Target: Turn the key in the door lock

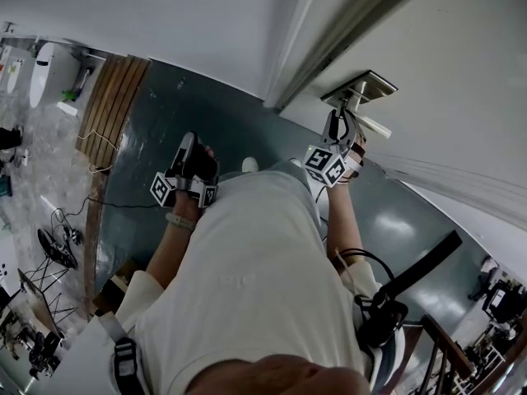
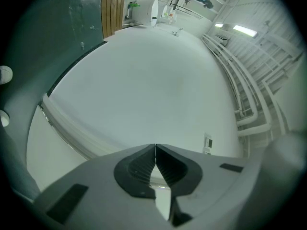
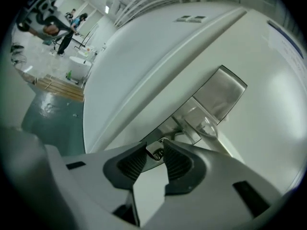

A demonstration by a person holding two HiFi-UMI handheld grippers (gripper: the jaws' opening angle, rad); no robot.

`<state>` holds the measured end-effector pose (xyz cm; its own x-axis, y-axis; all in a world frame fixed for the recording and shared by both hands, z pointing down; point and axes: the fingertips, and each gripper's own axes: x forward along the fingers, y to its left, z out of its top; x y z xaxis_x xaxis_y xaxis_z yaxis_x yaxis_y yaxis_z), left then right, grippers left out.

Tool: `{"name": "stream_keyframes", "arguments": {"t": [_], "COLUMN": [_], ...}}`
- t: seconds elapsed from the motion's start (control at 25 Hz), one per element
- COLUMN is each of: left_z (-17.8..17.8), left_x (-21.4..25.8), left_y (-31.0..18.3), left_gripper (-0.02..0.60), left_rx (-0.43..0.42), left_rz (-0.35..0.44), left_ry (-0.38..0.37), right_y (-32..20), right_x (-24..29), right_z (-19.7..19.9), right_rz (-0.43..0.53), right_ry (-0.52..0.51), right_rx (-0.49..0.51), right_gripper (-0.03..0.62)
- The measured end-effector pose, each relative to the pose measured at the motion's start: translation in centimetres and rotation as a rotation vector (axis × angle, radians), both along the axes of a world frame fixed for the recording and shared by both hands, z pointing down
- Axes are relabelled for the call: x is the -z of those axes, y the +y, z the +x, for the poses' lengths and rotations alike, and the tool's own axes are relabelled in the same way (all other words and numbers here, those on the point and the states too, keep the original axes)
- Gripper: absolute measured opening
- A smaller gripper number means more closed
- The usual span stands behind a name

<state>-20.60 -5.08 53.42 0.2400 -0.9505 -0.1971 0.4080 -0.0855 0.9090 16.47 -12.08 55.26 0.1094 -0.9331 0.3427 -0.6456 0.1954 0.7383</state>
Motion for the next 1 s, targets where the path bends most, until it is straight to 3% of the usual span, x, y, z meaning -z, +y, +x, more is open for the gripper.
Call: {"name": "stream_keyframes", "arguments": {"t": [0.16, 0.32, 0.44, 0.64, 0.76, 1.0], "left_z": [0.1, 0.0, -0.1, -0.1, 0.0, -0.1], "left_x": [-0.1, -0.1, -0.2, -0.4, -0.4, -0.7], "left_y": [0.1, 0.0, 0.0, 0.0, 0.1, 0.1], "left_gripper": [0.008, 0.008, 0.008, 0.008, 0.008, 0.008], "left_rx": [0.003, 0.005, 0.010, 0.010, 0.006, 0.007], "left_rz": [0.001, -0.002, -0.005, -0.007, -0.007, -0.011], "left_ry": [-0.002, -0.005, -0.004, -0.001, 0.002, 0.004], "right_y": [-0.2, -0.5, -0.7, -0.5, -0.3, -0.2], "right_x": [0.2, 0.4, 0.3, 0.0, -0.1, -0.1], "right_z": [0.4, 0.7, 0.9, 1.8, 1.9, 2.1], "right_rz": [0.006, 0.015, 0.028, 0.057, 0.051, 0.069], "right_ry": [-0.218, -0.371, -0.555, -1.047, -1.258, -1.784], "right_rx": [-0.042, -0.060, -0.072, -0.138, -0.163, -0.306], "right_gripper": [0.104, 0.104, 0.105, 0.077, 0.078, 0.079]}}
